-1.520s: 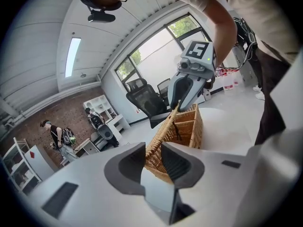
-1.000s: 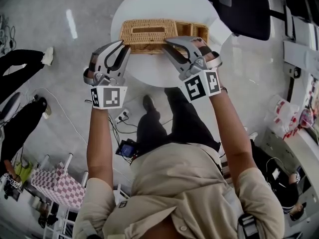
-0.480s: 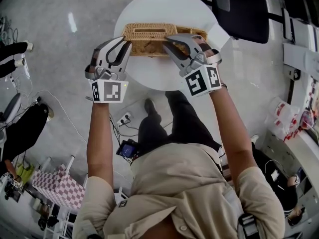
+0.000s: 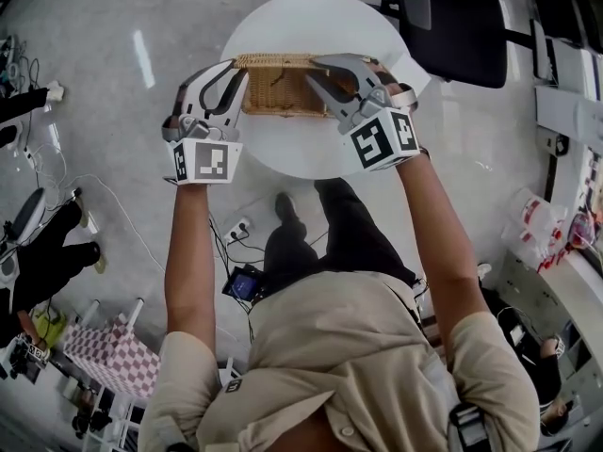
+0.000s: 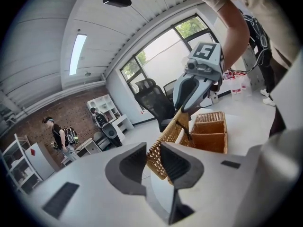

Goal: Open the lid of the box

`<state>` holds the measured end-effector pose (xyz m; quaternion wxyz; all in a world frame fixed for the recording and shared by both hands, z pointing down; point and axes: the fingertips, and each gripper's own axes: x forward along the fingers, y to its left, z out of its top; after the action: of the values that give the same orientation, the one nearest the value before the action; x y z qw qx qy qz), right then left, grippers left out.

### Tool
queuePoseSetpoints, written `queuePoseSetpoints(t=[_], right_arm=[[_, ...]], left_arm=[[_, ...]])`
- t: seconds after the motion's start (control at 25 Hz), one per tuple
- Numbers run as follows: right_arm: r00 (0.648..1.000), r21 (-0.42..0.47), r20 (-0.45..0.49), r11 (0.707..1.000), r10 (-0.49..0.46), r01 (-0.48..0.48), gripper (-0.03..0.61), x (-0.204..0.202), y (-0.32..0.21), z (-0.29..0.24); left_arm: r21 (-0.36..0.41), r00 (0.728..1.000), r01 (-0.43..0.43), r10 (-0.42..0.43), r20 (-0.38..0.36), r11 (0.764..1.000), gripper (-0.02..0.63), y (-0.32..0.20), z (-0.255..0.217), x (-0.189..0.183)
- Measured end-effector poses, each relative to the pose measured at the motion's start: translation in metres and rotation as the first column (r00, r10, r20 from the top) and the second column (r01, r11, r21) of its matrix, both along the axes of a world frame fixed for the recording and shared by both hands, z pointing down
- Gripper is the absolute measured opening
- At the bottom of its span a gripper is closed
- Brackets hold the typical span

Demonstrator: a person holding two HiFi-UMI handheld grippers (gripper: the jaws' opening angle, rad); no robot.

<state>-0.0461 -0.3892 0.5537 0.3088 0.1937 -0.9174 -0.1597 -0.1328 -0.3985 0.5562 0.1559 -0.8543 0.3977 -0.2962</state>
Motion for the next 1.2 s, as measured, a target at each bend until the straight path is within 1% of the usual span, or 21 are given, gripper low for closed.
queuePoseSetpoints(t=[0.24,0.48,0.6,0.76,0.96,1.08,1.2], right_arm=[[0.999,-0.005,0.040,1.000,0.016,-0.016,0.055,0.002,-0.017,-0.004],[0.995,-0.059,0.095,0.998,0.029,-0.024,0.060,0.003,-0.034,-0.006],[0.991,-0.101,0.125,0.994,0.042,-0.029,0.063,0.002,-0.045,-0.006],[0.979,-0.167,0.195,0.986,0.051,-0.018,0.066,0.000,-0.061,-0.005],[0.973,-0.228,0.222,0.974,0.070,-0.018,0.069,0.005,-0.082,0.000],[0.966,-0.276,0.240,0.961,0.092,-0.023,0.072,0.006,-0.096,0.005],[0.958,-0.335,0.260,0.942,0.121,-0.028,0.074,0.006,-0.111,0.014]], left_arm=[[0.000,1.000,0.015,-0.015,-0.010,1.000,0.084,-0.015,-0.004,0.001],[-0.014,0.999,0.030,-0.030,-0.016,0.999,0.084,-0.030,-0.005,0.001],[-0.024,0.999,0.043,-0.043,-0.021,0.999,0.084,-0.040,-0.005,0.000],[-0.030,0.998,0.063,-0.063,-0.018,0.998,0.084,-0.055,-0.002,-0.001],[-0.035,0.995,0.088,-0.090,-0.044,0.995,0.084,-0.070,-0.004,0.003],[-0.050,0.996,0.081,-0.083,-0.041,0.995,0.084,-0.075,-0.001,0.008],[-0.066,0.996,0.076,-0.079,-0.039,0.995,0.084,-0.082,0.006,0.011]])
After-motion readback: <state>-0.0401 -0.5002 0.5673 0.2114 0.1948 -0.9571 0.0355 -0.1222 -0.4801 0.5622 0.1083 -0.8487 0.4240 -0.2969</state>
